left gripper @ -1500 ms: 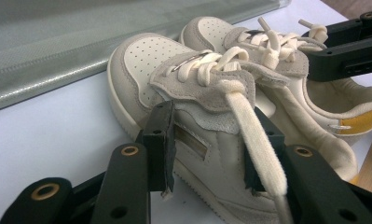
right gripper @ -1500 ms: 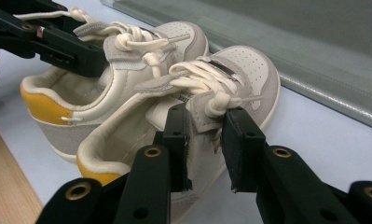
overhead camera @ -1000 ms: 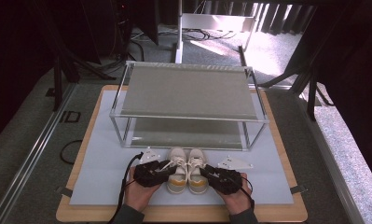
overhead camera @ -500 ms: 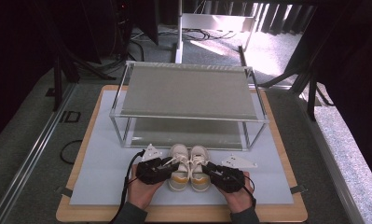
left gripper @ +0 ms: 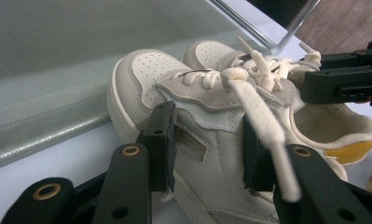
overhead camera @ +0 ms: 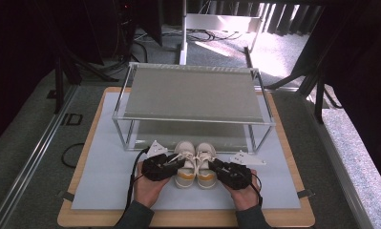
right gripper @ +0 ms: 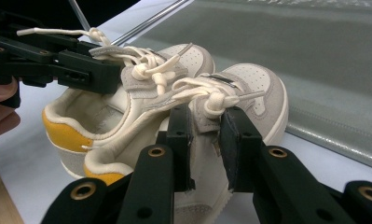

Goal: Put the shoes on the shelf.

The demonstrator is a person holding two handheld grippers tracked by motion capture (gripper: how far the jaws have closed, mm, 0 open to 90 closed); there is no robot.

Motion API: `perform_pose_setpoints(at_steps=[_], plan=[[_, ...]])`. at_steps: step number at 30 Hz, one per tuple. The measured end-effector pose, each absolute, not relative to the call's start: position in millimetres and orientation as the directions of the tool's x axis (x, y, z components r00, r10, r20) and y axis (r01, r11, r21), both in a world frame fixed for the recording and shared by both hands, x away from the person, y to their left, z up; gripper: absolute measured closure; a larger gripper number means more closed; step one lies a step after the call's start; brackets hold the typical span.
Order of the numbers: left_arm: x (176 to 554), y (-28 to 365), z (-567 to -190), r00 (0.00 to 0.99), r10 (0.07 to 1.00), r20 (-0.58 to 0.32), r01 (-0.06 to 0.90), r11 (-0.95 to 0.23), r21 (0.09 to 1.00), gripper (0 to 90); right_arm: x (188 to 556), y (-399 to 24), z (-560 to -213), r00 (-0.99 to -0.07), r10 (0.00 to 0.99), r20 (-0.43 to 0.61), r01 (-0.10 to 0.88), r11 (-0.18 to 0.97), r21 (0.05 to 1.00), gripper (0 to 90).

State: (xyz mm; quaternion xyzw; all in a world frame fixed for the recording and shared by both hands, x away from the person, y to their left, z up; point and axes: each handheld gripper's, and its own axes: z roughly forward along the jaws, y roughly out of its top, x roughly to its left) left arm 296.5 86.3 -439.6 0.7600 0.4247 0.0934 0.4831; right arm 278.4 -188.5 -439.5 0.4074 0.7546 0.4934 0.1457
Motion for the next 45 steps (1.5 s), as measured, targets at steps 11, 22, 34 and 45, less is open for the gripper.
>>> perform_pose_setpoints(at_steps=[11,22,34,45], plan=[[305,85,-439,0.619,0.741,-0.26,0.546,-0.168,0.821,60.1,287,-189,-439,-0.619,0.764,0.183,0.467,0.17,0.868,74.5],[317,84,-440,0.603,0.748,-0.277,0.549,-0.137,0.824,60.0,300,-191,-440,-0.606,0.767,0.213,0.472,0.131,0.872,74.5],[334,80,-446,0.586,0.753,-0.299,0.544,-0.092,0.834,60.0,317,-193,-444,-0.585,0.779,0.223,0.466,0.098,0.879,74.5],[356,78,-453,0.557,0.768,-0.316,0.535,-0.041,0.844,60.0,339,-193,-450,-0.566,0.791,0.234,0.459,0.066,0.886,74.5]])
